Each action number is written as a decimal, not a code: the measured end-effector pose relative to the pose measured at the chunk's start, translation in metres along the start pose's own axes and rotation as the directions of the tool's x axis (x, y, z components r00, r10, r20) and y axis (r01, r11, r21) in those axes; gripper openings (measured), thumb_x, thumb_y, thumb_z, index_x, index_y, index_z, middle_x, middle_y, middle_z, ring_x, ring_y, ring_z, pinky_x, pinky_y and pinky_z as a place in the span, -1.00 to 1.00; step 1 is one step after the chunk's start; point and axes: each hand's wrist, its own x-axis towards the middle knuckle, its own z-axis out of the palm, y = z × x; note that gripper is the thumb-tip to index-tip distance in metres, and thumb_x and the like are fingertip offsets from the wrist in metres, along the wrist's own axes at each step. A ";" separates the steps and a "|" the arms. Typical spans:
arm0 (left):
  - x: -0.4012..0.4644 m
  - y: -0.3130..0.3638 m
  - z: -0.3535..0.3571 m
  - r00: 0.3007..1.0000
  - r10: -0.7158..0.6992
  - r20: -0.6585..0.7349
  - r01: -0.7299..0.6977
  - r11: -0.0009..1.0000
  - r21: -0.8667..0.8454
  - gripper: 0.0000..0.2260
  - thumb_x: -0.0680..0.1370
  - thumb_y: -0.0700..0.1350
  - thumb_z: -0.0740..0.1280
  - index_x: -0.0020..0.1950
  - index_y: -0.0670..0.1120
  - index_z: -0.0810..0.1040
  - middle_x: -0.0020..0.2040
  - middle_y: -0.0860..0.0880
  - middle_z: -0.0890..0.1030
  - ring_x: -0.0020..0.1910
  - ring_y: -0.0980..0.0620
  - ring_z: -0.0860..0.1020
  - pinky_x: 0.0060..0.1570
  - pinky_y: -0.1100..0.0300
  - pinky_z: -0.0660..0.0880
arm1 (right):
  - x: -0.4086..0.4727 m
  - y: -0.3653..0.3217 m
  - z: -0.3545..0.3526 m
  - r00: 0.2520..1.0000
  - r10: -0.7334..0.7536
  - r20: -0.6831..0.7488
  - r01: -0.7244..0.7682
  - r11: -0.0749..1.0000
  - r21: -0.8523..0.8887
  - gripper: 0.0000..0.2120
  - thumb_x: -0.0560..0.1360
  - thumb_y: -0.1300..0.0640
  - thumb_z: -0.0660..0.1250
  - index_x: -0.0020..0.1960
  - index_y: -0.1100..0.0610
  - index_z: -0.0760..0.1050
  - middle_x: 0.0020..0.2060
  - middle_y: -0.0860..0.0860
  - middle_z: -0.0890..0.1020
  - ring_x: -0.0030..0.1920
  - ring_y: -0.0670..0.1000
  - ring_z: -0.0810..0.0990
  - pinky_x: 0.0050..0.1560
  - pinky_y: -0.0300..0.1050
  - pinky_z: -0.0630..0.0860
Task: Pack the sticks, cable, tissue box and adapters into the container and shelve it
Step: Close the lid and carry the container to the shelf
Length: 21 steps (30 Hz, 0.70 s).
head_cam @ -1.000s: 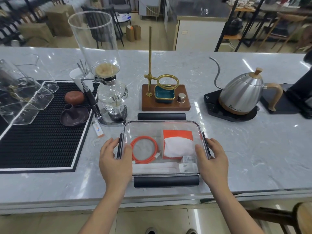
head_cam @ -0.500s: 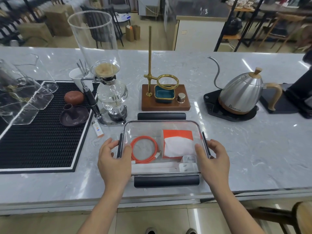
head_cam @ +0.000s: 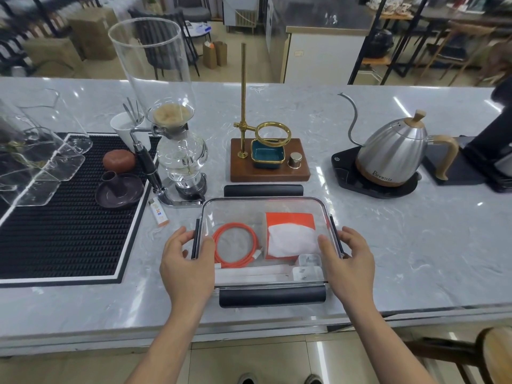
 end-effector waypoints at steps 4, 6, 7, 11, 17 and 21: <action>-0.001 0.002 -0.001 0.984 0.181 0.002 -0.180 0.982 0.060 -0.73 0.52 -0.15 0.43 0.20 -0.03 0.54 0.39 0.05 0.47 0.40 0.09 0.41 0.40 0.09 0.35 | -0.005 -0.004 0.000 0.996 -0.080 -0.026 0.080 0.997 -0.003 -0.66 0.49 0.05 0.42 0.23 0.05 0.50 0.35 -0.07 0.45 0.32 -0.05 0.45 0.32 0.09 0.46; -0.002 0.005 -0.004 0.947 0.319 0.041 -0.322 0.943 0.089 -0.69 0.53 -0.15 0.43 0.26 -0.10 0.53 0.40 0.01 0.47 0.41 0.07 0.40 0.39 0.26 0.30 | -0.008 -0.008 -0.002 0.984 -0.176 -0.018 0.176 0.984 0.006 -0.63 0.50 0.03 0.40 0.29 0.00 0.46 0.40 -0.09 0.41 0.35 -0.07 0.43 0.36 0.02 0.43; -0.003 0.006 -0.006 0.916 0.393 0.084 -0.399 0.913 0.083 -0.67 0.54 -0.12 0.41 0.29 -0.13 0.53 0.40 0.00 0.48 0.41 0.08 0.41 0.37 0.35 0.28 | -0.010 -0.010 -0.003 0.976 -0.219 0.014 0.219 0.976 0.010 -0.60 0.51 -0.03 0.38 0.31 -0.06 0.42 0.43 -0.12 0.39 0.39 -0.09 0.40 0.38 -0.01 0.40; -0.006 -0.003 -0.011 0.697 0.621 0.359 -0.667 0.745 0.006 -0.54 0.56 0.12 0.30 0.35 -0.13 0.52 0.37 -0.01 0.53 0.42 0.05 0.43 0.49 0.04 0.23 | -0.018 -0.007 -0.008 0.915 -0.319 0.246 0.316 0.947 0.051 -0.46 0.42 -0.24 0.31 0.38 -0.20 0.35 0.43 -0.25 0.37 0.51 -0.18 0.19 0.46 -0.08 0.23; 0.007 -0.014 -0.021 0.479 0.665 0.573 -0.821 0.571 0.023 -0.27 0.38 0.45 0.32 0.34 -0.06 0.56 0.41 0.07 0.50 0.51 0.01 0.33 0.53 -0.23 0.02 | -0.006 -0.003 -0.031 0.744 -0.349 0.569 0.420 0.907 0.008 -0.03 0.21 -0.46 0.41 0.52 -0.13 0.22 0.56 -0.24 0.10 0.57 -0.14 -0.14 0.48 -0.01 0.05; 0.012 -0.018 -0.027 0.418 0.626 0.658 -0.846 0.532 0.031 -0.09 0.22 0.48 0.43 0.43 -0.02 0.47 0.48 0.10 0.41 0.56 -0.02 0.22 0.50 -0.32 0.01 | 0.000 -0.005 -0.041 0.625 -0.340 0.702 0.519 0.853 -0.049 0.14 0.10 -0.24 0.59 0.55 -0.15 0.11 0.58 -0.21 -0.09 0.57 -0.08 -0.24 0.50 0.14 0.05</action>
